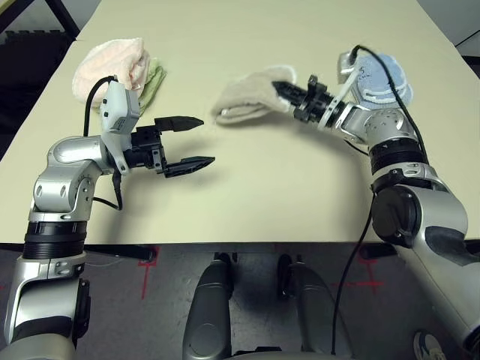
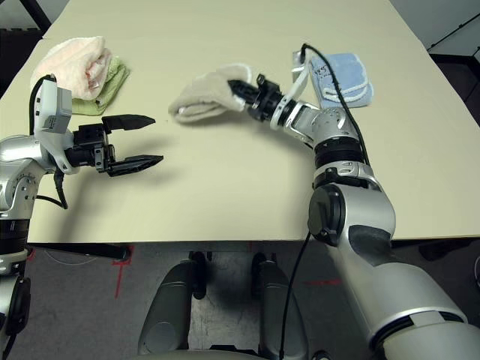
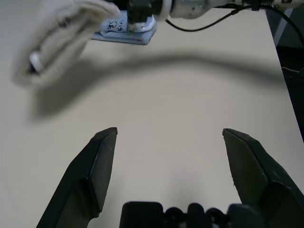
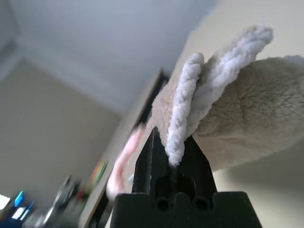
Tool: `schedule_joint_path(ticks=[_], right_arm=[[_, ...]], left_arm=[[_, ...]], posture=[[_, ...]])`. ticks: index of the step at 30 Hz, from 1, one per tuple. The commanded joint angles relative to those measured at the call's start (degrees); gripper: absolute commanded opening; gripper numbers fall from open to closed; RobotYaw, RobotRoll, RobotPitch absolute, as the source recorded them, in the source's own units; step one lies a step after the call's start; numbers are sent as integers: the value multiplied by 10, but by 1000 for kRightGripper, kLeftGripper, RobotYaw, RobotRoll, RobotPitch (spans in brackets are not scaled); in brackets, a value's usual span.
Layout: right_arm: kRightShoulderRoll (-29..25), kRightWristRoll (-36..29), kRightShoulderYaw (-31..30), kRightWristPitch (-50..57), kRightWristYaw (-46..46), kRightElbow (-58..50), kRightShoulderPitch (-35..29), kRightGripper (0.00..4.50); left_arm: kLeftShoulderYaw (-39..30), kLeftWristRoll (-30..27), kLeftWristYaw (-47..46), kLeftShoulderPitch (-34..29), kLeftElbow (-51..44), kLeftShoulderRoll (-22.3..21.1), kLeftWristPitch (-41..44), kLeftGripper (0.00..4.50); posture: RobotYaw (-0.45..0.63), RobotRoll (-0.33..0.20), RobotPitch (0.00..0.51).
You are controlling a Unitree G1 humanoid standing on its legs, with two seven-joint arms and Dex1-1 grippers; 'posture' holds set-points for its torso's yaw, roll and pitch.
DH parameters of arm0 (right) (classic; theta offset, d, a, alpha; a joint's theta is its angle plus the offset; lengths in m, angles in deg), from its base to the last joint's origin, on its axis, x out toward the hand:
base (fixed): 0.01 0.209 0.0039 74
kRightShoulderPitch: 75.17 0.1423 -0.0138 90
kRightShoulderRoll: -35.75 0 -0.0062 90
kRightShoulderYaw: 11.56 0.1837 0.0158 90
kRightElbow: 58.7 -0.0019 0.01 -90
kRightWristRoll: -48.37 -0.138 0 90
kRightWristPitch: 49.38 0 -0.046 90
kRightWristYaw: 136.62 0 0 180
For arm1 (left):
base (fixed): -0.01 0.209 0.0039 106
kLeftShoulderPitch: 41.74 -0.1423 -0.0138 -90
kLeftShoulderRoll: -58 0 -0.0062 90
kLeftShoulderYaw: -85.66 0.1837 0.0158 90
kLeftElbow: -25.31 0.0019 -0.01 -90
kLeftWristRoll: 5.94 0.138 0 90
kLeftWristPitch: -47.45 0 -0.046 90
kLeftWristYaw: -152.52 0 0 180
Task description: Fold the towel and set it aside.
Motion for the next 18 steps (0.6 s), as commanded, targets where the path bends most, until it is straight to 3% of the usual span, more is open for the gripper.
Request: schedule_joint_path(ticks=[1,5,12,18], right_arm=[[-10,2,27,-149,60,41,9,13],[-31,16,33,-273,108,83,21,13],[-47,39,25,-343,158,128,29,13],[-56,46,23,-352,160,143,39,13]], left_arm=[[4,5,-17,-11,-4,-1,4,4500],[1,12,-41,-1,13,3,-2,4500],[-5,51,-120,16,52,8,-19,4500],[-32,-2,-107,5,30,18,-22,4500]], posture=[[-5,0,224],[-11,0,223],[1,0,232],[20,0,253]])
